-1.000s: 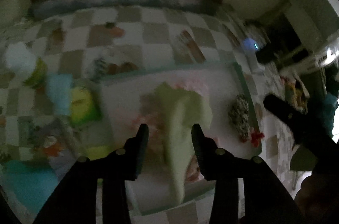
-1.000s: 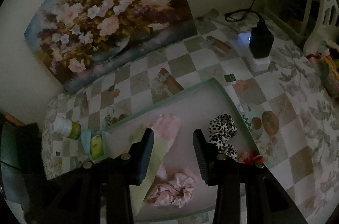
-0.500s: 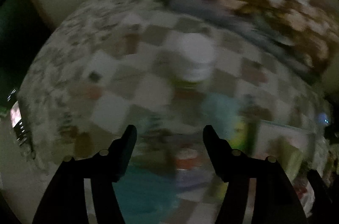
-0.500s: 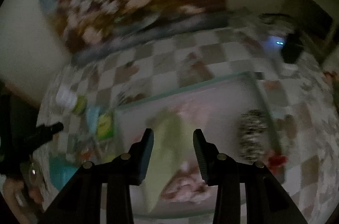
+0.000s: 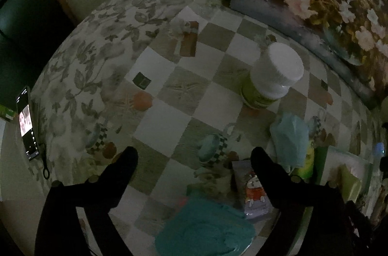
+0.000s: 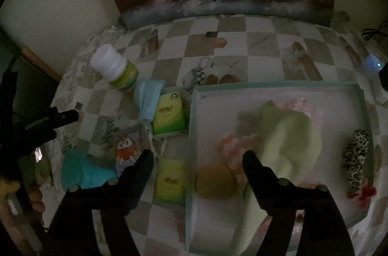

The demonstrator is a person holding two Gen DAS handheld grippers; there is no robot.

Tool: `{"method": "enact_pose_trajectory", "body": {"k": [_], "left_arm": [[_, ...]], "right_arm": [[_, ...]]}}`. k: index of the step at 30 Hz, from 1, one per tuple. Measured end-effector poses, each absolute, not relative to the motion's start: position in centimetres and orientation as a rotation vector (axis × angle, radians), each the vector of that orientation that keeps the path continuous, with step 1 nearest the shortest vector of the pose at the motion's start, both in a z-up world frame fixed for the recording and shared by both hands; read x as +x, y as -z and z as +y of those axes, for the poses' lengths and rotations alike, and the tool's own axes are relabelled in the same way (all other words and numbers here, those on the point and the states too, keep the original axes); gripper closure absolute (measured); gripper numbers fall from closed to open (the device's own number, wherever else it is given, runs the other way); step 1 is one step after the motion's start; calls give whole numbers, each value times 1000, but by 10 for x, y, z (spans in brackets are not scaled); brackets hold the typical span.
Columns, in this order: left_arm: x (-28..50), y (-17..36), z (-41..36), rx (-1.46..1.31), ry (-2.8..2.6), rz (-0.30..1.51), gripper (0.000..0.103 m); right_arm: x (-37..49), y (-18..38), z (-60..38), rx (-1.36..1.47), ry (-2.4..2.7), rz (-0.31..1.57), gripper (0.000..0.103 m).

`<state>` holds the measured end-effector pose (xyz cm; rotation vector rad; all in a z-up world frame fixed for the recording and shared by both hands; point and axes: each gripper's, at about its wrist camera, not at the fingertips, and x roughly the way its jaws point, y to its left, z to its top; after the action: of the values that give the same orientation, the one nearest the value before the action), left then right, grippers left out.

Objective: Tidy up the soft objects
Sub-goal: 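Grasp the cartoon-printed packet with the left tool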

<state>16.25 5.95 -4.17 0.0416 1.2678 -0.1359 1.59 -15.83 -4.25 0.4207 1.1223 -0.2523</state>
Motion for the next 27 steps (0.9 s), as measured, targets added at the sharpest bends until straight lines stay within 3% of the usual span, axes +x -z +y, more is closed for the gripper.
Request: {"method": "enact_pose_trajectory", "body": {"k": [4, 8, 27], "left_arm": [[162, 43, 54, 40, 168, 1271, 8], [163, 45, 51, 33, 181, 1279, 8], [177, 64, 14, 26, 317, 1436, 8]], "right_arm": [[19, 48, -156, 400, 257, 1132, 9], [19, 48, -156, 398, 260, 1119, 1], [58, 39, -160, 353, 232, 1121, 0]]}}
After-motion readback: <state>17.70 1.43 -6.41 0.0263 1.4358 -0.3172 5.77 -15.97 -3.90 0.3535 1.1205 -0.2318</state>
